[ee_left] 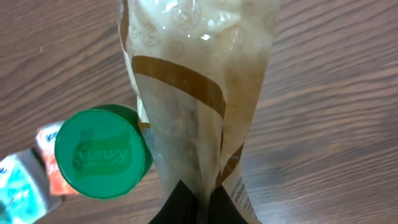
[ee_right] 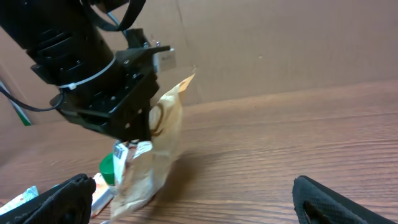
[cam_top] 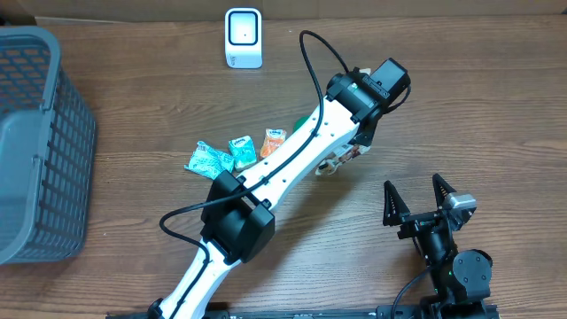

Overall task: Scan the item barcode
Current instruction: 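Lift the clear plastic bag with the left gripper and set it right of the jar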

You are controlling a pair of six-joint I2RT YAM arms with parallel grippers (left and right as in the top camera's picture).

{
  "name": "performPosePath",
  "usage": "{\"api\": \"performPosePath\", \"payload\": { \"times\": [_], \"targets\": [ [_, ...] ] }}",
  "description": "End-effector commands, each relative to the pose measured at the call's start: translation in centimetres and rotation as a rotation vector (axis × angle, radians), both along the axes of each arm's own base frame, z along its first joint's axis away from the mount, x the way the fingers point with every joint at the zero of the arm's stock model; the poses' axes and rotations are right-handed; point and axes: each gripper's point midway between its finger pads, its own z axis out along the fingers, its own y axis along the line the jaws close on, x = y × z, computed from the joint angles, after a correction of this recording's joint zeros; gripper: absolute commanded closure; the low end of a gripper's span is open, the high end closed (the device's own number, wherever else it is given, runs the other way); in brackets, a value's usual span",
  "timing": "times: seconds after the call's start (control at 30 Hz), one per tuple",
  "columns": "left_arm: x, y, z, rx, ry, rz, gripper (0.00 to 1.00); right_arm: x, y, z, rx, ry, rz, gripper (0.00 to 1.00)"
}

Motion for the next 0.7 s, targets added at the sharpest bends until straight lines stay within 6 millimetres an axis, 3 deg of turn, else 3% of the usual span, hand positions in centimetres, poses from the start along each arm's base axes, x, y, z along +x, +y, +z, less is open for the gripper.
{"api": "performPosePath", "payload": {
  "times": [0.0, 0.13, 0.33, 0.5, 0.57, 0.67],
  "targets": [
    [0.6, 2.6, -0.5, 0.058, 0.020, 0.057, 0.96, 0.0, -0.2, -0.3, -0.001, -0.001, -0.009, 0.00],
    [0.6, 4.0, -0.5, 0.108, 0.022, 0.080, 0.96, 0.0, -0.2, -0.2, -0.001, -0.001, -0.009, 0.00],
    [0.1, 2.6, -0.7, 0.058, 0.042, 0.058, 0.92, 0.0, -0.2, -0.2, -0.001, -0.001, -0.009, 0.00],
    [-0.6, 1.5, -0.8, 0.023, 0.065, 0.035, 0.33, 0.0, -0.2, -0.3, -0.001, -0.001, -0.009, 0.00],
    [-0.6, 1.4, -0.8, 0.021, 0.063, 0.035, 0.24, 0.0, -0.2, -0.3, -0.001, -0.001, -0.009, 0.00],
    [-0.2, 1.9, -0.2, 0.044, 0.032, 0.028, 0.23, 0.0, -0.2, -0.3, -0.001, -0.001, -0.009, 0.00]
  ]
}}
